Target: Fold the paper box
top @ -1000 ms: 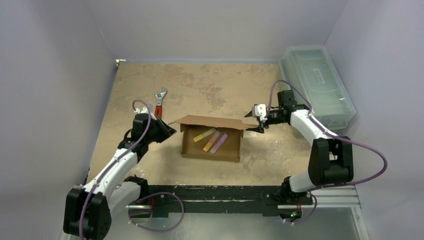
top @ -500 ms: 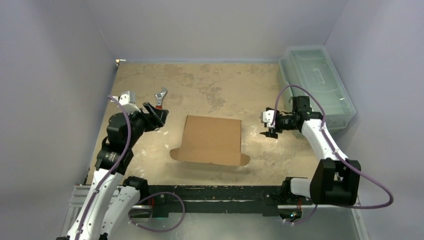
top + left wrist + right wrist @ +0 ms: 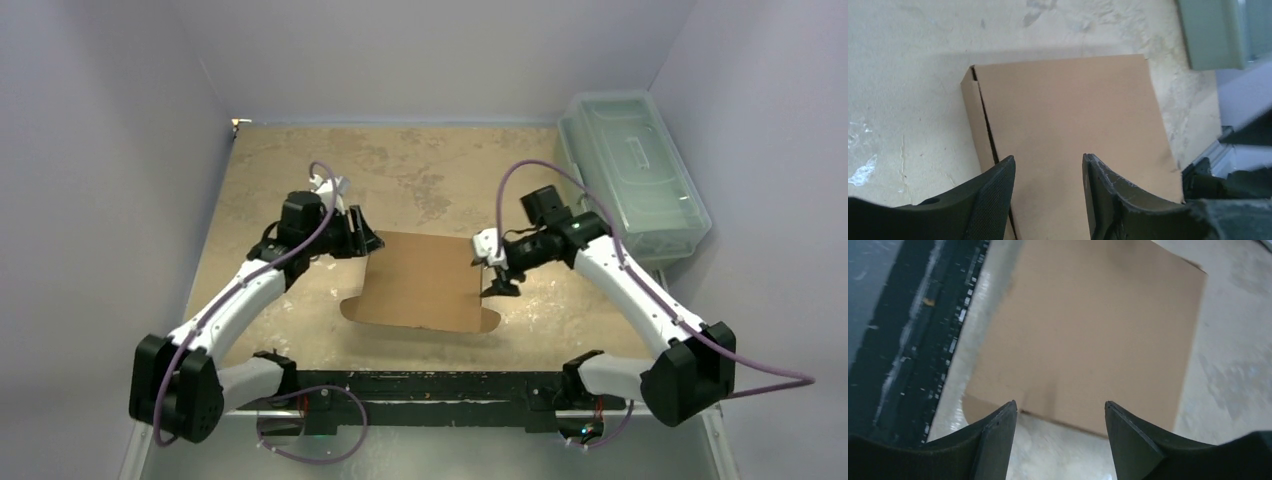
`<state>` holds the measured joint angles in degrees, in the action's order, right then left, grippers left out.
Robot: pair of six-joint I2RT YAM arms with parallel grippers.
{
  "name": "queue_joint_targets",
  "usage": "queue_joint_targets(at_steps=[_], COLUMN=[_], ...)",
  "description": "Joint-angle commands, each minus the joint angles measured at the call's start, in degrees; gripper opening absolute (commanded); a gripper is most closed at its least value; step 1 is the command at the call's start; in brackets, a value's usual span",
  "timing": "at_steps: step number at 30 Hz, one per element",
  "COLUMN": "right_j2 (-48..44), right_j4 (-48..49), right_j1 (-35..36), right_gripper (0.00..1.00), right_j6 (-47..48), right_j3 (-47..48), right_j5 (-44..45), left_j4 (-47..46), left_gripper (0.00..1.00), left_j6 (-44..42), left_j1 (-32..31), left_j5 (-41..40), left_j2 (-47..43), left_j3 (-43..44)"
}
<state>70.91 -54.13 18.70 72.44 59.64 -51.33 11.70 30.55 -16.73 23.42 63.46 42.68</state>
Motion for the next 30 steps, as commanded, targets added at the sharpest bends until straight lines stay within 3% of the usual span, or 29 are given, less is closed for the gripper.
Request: queue_joint_targets(at_steps=[1,6,13,18,22,30], right_j2=[-1.34,5.43,14.08,15.05,16.08,6.77], right_j4=[5.87,10.26,16.91,21.35,22.99,20.93], right_j1=[12.71,24.09,26.30,26.01,24.00,12.82], right_gripper=[0.64,0.47,0.23,0.20,0.21,0.29], right_j6=[-13.68,-17.49,-22.77,-28.01,-30.21,-30.43], right_j3=[2.21,2.89,-0.11,-1.06,-0.66,0.33], right_j5=[6.58,10.84,16.04,21.68,25.03,14.05], left_j4=[1.12,0.06,-2.69,-5.86,-13.68,-27.44], left_gripper=[0.49,0.45,0.31,0.24,0.22,0.22], left_j6=[-1.87,-1.38,0.98,5.66,11.19,23.79], left_j1=[-2.15,-2.25,-2.25,-2.31,-2.34,-2.49], left_j5=[-9.70,-11.95,-10.58,-10.20,-9.07,-11.43], left_j2=[6.81,10.11,15.44,18.35,19.18,17.40], left_j3=[2.71,-0.39,-3.60,-6.56,-10.27,-14.58])
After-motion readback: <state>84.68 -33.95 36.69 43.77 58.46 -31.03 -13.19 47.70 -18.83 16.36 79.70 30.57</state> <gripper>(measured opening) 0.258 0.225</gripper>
